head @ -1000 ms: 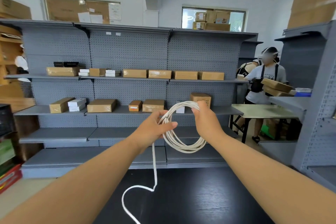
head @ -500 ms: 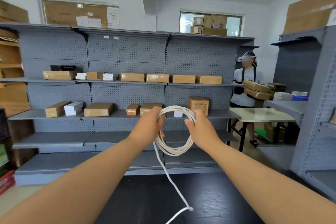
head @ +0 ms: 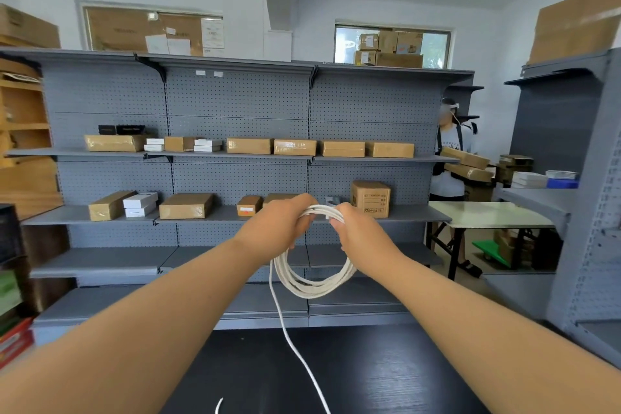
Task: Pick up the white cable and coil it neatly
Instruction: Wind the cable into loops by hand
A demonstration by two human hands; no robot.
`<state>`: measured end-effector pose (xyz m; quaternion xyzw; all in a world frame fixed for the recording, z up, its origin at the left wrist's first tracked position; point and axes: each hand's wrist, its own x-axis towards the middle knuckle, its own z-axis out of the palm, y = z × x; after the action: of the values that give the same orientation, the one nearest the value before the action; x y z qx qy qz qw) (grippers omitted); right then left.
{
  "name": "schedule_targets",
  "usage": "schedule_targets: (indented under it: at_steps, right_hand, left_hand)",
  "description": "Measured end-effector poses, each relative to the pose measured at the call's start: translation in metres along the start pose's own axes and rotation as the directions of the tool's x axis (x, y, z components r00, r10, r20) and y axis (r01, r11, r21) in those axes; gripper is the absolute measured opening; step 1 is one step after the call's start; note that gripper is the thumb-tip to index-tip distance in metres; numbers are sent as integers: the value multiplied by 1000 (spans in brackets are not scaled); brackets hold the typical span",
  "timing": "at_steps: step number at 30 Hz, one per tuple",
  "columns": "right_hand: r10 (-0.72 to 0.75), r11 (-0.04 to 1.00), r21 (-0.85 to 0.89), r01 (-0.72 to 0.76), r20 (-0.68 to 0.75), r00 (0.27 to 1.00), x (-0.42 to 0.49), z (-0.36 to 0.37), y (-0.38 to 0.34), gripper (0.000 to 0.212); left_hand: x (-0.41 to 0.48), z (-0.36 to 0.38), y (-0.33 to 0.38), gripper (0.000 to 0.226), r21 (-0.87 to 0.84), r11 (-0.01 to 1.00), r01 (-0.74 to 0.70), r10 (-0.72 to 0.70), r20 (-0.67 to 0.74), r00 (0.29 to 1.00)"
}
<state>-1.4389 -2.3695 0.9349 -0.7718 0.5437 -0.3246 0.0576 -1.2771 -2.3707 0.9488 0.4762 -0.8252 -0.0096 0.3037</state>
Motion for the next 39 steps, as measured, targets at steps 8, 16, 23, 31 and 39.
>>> schedule_targets:
  at_steps: [8, 16, 23, 31, 39]
  right_hand:
    - [145, 976, 182, -120, -132, 981, 0, 2, 2, 19]
    - [248, 880, 430, -201, -56, 967, -12, 4, 9, 24]
    - [5, 951, 308, -6, 3, 1000, -6, -7, 19, 69]
    - [-192, 981, 13, 192, -29, 981, -4, -11, 5, 60]
    - [-125, 992, 55, 118, 152, 980, -9, -2, 3, 40]
  left_hand:
    - [-8, 21, 7, 13, -519, 837, 175, -267, -107, 958]
    - [-18, 23, 2, 28, -228, 960, 160, -187, -100, 977]
    - [-7, 10, -9, 23, 77, 994, 81, -80, -6, 997]
    - [-2, 6, -16, 22, 67, 997, 24, -27, 39, 999]
    - [-8, 4, -11, 22, -24, 1000, -19, 21, 112, 993]
